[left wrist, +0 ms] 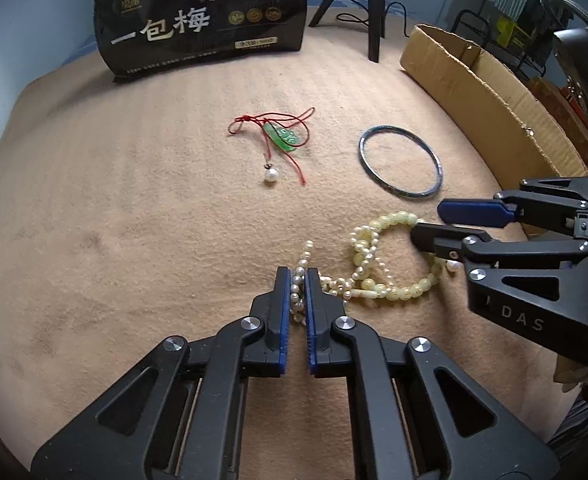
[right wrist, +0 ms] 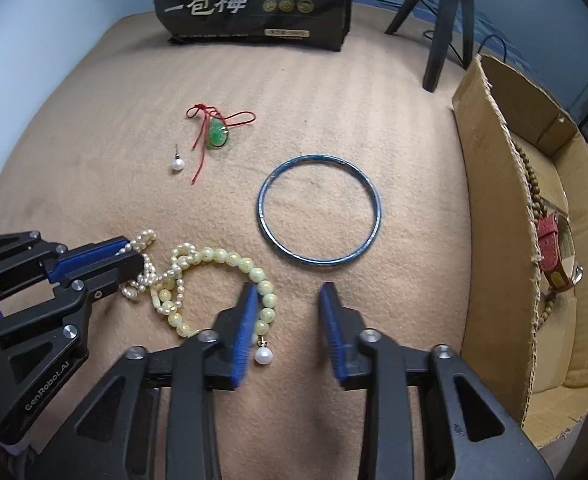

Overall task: Organize jewelry
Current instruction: 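Close the left tool on the pearl necklace while the right tool grasps the yellow bead bracelet, then lift the pearl necklace and yellow bracelet and carry them over the box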

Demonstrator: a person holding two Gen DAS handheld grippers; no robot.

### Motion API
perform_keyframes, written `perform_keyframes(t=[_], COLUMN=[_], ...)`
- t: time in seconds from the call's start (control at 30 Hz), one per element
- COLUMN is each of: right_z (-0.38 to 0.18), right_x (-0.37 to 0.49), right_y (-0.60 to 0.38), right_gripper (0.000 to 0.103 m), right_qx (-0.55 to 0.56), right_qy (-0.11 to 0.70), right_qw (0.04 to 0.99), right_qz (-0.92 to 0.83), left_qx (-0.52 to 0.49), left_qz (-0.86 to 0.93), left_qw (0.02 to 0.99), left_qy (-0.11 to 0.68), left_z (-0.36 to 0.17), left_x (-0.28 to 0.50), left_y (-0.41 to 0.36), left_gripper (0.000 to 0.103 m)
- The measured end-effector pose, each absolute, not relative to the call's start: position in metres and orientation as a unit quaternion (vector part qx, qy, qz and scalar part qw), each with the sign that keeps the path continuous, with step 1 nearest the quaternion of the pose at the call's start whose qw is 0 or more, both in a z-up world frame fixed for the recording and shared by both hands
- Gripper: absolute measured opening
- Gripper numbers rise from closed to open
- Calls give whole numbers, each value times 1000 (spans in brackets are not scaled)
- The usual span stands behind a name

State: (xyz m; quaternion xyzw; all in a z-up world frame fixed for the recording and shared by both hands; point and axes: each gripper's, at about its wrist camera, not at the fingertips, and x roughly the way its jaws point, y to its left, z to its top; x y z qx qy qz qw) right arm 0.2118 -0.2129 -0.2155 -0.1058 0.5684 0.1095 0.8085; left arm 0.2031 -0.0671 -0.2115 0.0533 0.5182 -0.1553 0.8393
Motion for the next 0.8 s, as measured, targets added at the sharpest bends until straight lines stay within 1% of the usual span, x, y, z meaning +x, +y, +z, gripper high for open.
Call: perform_keyframes(t=[0.03, 0.07, 0.1, 0.27, 0.43, 0.8], right_z=[-216, -217, -217, -218, -207, -148], right_x=[211, 210, 209, 207, 200, 190], right_y=[-212, -211, -210, -213, -216, -221], right_gripper=[19, 11, 8, 7, 6, 6], right_qx=[-107, -109, -111, -102, -80, -36], right_qy=[568, 568, 568, 564, 548, 503], right_qw=[808, 808, 808, 811, 824, 852], right_qz=[110, 112, 113, 114, 120, 141], left_qx=[55, 56, 52, 30, 14, -21], left_qz=[-149, -143, -140, -124, -114, -114], left_qw=[841, 841, 842, 844, 850, 876], left_qy=[517, 519, 519, 520, 513, 468], left_z=[-212, -213, -213, -212, -204, -152], left_x=[204, 205, 205, 206, 202, 189], left_y=[-66, -64, -60, -44, -32, -19], left_gripper=[2, 2, 2, 2, 2, 2])
